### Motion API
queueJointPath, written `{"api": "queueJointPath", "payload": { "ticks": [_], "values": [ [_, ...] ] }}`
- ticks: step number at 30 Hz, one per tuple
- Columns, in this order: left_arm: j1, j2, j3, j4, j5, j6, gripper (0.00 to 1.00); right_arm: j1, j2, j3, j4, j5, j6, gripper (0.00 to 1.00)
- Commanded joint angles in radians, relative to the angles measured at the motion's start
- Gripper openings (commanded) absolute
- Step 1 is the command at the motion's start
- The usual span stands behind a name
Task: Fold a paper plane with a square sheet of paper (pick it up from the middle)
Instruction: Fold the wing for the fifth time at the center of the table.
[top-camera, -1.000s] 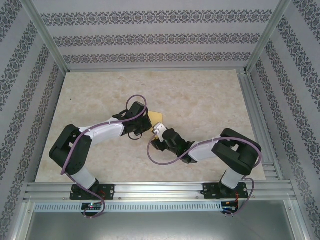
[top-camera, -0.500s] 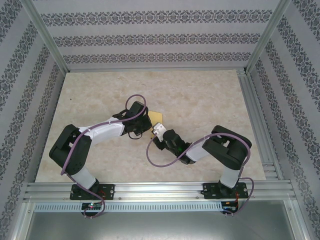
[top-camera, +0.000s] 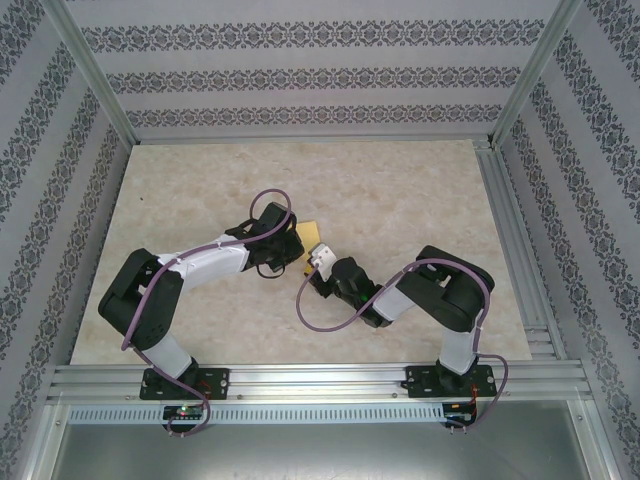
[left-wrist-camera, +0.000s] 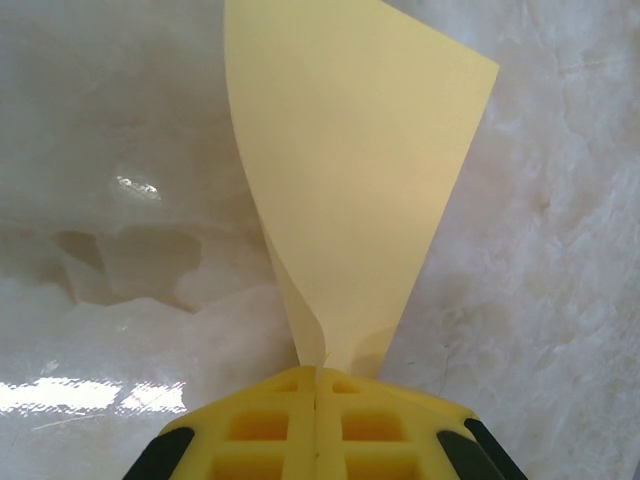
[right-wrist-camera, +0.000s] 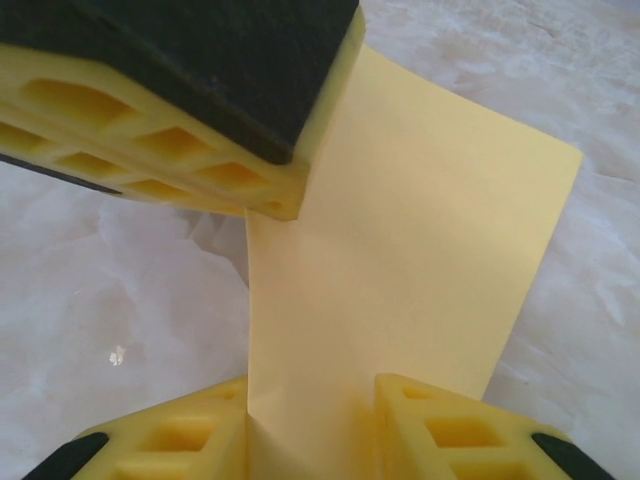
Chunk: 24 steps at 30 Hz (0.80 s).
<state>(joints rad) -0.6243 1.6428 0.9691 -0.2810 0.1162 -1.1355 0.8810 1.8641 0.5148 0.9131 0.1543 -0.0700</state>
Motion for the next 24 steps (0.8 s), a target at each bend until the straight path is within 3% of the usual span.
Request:
{"api": "queueJointPath", "payload": {
  "ticks": [1, 4, 9, 17, 24],
  "values": [
    [-0.011, 0.003, 0.019, -0.027, -0.012, -0.019, 0.00, -0.010, 0.008, -0.002, 0.052, -0.025, 0.013, 0.33],
    [-0.012, 0.005, 0.019, -0.029, -0.010, -0.017, 0.00, -0.013, 0.003, 0.003, 0.048, -0.035, 0.012, 0.31],
    [-0.004, -0.004, 0.019, -0.031, -0.007, -0.012, 0.03, -0.029, -0.007, 0.016, 0.012, -0.061, 0.030, 0.20],
    [0.050, -0.065, -0.006, -0.031, -0.007, 0.029, 0.38, -0.080, -0.026, 0.012, -0.028, -0.196, 0.154, 0.13],
    [0.107, -0.141, -0.079, 0.033, 0.016, 0.083, 0.54, -0.131, -0.029, 0.036, -0.087, -0.333, 0.290, 0.13]
  ]
}}
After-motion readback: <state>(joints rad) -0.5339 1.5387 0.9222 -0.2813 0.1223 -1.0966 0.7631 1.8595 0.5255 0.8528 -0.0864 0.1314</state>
